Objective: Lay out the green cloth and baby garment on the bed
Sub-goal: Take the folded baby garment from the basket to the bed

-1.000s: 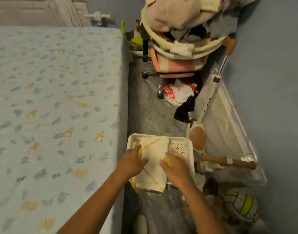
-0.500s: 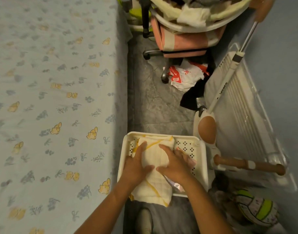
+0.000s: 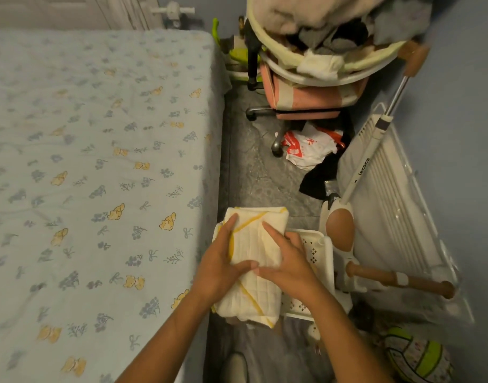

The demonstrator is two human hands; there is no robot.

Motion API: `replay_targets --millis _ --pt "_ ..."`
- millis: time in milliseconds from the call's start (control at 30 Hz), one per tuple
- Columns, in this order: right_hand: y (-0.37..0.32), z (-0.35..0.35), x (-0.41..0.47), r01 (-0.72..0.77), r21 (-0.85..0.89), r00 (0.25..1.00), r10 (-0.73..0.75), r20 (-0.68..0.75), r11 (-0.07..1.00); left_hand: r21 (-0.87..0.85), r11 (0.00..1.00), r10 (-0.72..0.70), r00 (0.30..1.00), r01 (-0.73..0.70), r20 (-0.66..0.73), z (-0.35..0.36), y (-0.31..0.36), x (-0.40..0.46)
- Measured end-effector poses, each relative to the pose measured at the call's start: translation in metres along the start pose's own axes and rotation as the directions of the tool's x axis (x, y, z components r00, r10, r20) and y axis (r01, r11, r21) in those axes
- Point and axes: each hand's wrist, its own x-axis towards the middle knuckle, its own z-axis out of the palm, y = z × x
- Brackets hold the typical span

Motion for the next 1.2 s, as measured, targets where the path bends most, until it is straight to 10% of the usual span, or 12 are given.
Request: replay_targets --millis 467,900,1200 --pt "-0.178 0.062 -0.144 0.324 0.129 0.922 -0.343 0.180 0.937 -0.028 0.996 0.063 0.909 -0.081 -0.411 -0.155 0.057 -0.210" --pt "-0.360 0.347 -0.244 0.413 0.043 0.828 -0.395 0.399 0.910 -0.287 0.954 -0.249 0.749 0.083 -0.614 -0.404 -0.075 -0.424" --pt "-0.457 0.539 -0.271 0.374 -0.045 0.844 -0.320 0.431 0.926 -0.430 0.894 -0.356 0.786 0.127 -0.505 -0.576 -0.194 -0.502"
